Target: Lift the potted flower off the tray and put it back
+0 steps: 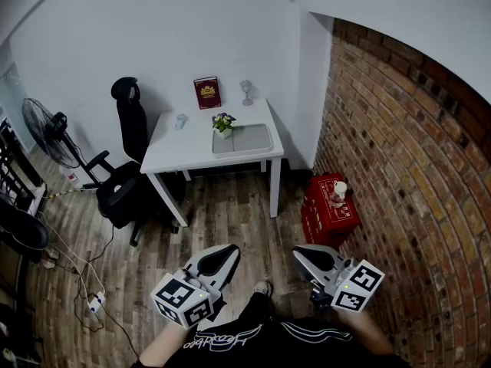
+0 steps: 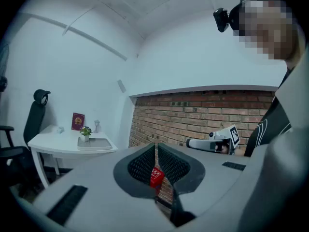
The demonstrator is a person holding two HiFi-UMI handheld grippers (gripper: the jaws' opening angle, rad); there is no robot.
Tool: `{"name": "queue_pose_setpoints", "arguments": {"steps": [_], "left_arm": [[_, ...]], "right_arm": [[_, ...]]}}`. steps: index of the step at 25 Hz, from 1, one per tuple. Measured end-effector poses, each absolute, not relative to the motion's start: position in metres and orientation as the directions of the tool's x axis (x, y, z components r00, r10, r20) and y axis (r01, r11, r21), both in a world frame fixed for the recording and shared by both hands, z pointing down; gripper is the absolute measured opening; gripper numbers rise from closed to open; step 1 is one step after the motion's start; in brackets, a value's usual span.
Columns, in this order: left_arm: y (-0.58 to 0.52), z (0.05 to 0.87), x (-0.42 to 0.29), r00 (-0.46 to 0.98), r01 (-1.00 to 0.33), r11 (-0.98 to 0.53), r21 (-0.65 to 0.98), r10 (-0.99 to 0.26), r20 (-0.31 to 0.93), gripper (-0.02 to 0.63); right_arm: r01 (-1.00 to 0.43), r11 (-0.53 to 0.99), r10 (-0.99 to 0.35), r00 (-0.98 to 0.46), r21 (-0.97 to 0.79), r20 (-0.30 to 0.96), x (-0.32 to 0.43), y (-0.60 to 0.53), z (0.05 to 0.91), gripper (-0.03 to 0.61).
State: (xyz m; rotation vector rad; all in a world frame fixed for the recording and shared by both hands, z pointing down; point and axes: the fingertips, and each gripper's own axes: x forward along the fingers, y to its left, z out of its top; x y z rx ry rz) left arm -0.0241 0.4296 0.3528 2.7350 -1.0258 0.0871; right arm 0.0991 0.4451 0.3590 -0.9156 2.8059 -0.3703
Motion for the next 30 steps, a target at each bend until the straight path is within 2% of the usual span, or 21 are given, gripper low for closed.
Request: {"name": "queue_pose_setpoints", "arguments": {"steps": [18,19,21,26,30], "left_arm": [[0.396,0.363,-0.024,0.712,-0.698,-0.686,0.205,-0.694,0.103,0.049],[0.390,0.366,-0.026,0.710,-0.699,-0.680,0.221,-0.698,0.100,0.068],[0.379,0.369,-0.026,0.713,-0.693,-0.681,0.238,-0.695,0.089,0.203],[0.348,0.382,-0.022,0.703,-0.705,-0.682,0.193,-0.708,0.068,0.299],[0.318,0.395,-0.024,0.687,-0.725,-0.668,0.170,-0.721,0.093,0.328]], "right_arm": [[-0.621,0.741,-0.650,-0.759,-0.257,-0.040,0.122,0.438,0.369,0.003],[-0.625,0.738,-0.654,-0.756,-0.254,-0.039,0.123,0.437,0.368,0.003],[-0.635,0.731,-0.662,-0.748,-0.249,-0.036,0.127,0.434,0.369,0.003],[-0.653,0.709,-0.680,-0.733,-0.266,-0.015,0.135,0.414,0.391,0.003],[-0.654,0.707,-0.682,-0.731,-0.269,-0.012,0.136,0.389,0.397,0.003]]}}
